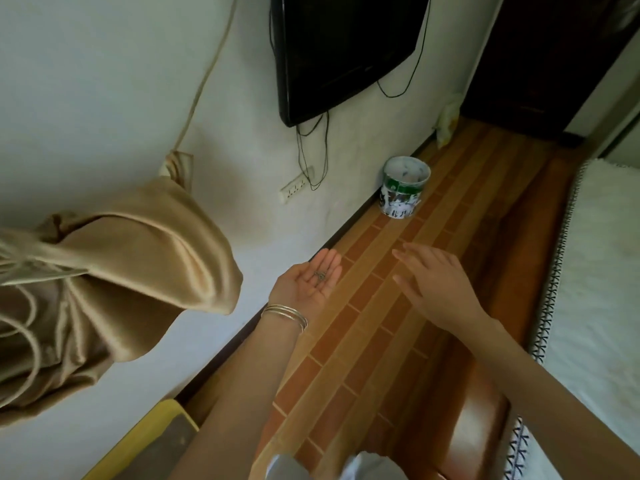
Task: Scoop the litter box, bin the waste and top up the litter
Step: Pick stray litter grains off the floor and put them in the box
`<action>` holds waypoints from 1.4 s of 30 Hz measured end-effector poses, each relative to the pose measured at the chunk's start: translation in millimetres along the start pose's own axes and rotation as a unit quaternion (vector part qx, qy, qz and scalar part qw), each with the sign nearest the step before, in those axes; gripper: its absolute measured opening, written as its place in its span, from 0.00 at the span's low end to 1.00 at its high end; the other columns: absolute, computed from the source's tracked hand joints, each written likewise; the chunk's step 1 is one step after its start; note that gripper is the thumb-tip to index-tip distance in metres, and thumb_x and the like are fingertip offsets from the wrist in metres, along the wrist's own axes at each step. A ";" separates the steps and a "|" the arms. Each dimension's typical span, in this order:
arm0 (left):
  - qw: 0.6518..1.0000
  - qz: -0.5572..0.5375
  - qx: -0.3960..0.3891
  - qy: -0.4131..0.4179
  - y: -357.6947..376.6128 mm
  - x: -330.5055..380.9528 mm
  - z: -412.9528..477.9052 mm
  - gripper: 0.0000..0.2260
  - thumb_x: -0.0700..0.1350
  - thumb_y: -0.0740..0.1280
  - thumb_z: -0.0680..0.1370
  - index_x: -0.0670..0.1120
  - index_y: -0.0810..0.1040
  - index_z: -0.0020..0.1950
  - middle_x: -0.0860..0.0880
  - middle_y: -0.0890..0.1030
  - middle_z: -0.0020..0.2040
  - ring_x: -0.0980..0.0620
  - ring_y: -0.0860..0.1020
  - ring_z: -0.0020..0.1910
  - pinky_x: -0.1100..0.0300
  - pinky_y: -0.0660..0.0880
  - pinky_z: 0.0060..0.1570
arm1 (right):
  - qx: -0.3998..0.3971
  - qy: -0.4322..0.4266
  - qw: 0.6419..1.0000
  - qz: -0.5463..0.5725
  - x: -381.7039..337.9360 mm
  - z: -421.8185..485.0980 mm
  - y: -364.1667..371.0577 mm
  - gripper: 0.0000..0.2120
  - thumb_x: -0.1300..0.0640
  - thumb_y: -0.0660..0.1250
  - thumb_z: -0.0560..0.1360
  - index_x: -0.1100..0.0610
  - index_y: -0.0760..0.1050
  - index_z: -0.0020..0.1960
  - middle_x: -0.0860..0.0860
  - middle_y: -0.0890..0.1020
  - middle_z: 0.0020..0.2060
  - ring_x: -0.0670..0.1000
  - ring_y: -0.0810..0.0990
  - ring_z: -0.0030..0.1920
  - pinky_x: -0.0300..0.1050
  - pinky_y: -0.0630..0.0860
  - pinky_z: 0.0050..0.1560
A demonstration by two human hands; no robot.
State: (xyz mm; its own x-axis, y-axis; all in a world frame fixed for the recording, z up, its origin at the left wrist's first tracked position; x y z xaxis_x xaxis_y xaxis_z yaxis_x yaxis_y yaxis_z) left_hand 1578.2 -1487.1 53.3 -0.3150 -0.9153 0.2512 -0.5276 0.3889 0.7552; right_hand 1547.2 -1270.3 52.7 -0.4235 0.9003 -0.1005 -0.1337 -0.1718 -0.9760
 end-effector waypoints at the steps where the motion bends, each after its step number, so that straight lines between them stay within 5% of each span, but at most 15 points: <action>1: 1.000 0.000 -0.001 -0.003 7.8 -2.9 8.6 0.13 0.37 0.54 0.79 0.32 0.76 0.55 0.35 0.81 0.50 0.39 0.77 0.53 0.48 0.72 0.58 | 0.004 0.004 1.000 -0.002 10.0 5.3 -1.0 0.19 0.48 0.58 0.77 0.54 0.71 0.65 0.53 0.76 0.61 0.54 0.74 0.62 0.54 0.67 0.62; 10: 0.999 0.019 0.002 -0.037 60.6 -12.3 89.9 0.13 0.36 0.55 0.79 0.32 0.76 0.56 0.36 0.80 0.54 0.40 0.76 0.59 0.48 0.73 0.57 | -0.010 0.037 0.999 -0.003 70.5 50.1 19.3 0.24 0.44 0.49 0.76 0.54 0.71 0.65 0.51 0.75 0.61 0.53 0.73 0.61 0.55 0.70 0.61; 20: 0.996 0.046 -0.021 -0.072 147.2 25.8 204.9 0.14 0.38 0.55 0.80 0.33 0.75 0.57 0.36 0.81 0.53 0.40 0.77 0.56 0.47 0.74 0.53 | -0.012 0.052 0.998 -0.034 125.5 158.1 26.3 0.20 0.48 0.58 0.75 0.54 0.71 0.64 0.53 0.75 0.61 0.55 0.74 0.61 0.54 0.69 0.61; 30: 0.989 0.090 -0.057 -0.100 228.0 46.9 299.4 0.14 0.38 0.54 0.80 0.33 0.76 0.56 0.37 0.81 0.50 0.41 0.78 0.53 0.48 0.73 0.54 | 0.077 0.073 0.993 -0.045 186.8 251.9 21.3 0.17 0.52 0.65 0.74 0.56 0.73 0.61 0.54 0.78 0.57 0.57 0.76 0.58 0.54 0.71 0.57; 42: 0.991 0.083 -0.044 -0.092 313.6 8.8 428.0 0.13 0.38 0.54 0.80 0.32 0.76 0.54 0.37 0.80 0.53 0.41 0.77 0.55 0.47 0.73 0.54 | 0.030 0.081 0.995 -0.043 325.0 331.5 54.3 0.19 0.51 0.66 0.74 0.55 0.72 0.64 0.54 0.77 0.59 0.57 0.76 0.58 0.55 0.71 0.58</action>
State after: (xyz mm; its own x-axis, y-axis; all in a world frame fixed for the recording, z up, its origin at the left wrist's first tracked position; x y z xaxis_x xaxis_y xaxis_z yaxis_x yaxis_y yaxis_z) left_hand 1072.4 -1328.2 33.2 -0.5350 -0.8014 0.2676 -0.3876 0.5142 0.7651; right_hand 1105.3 -1119.6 31.1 -0.2591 0.9645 -0.0519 -0.2179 -0.1107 -0.9697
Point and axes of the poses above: each hand's wrist, its own z-axis towards the middle knuckle, its own y-axis out of the palm, x = y × z, the point moved 1 cm from there along z, towards the middle knuckle
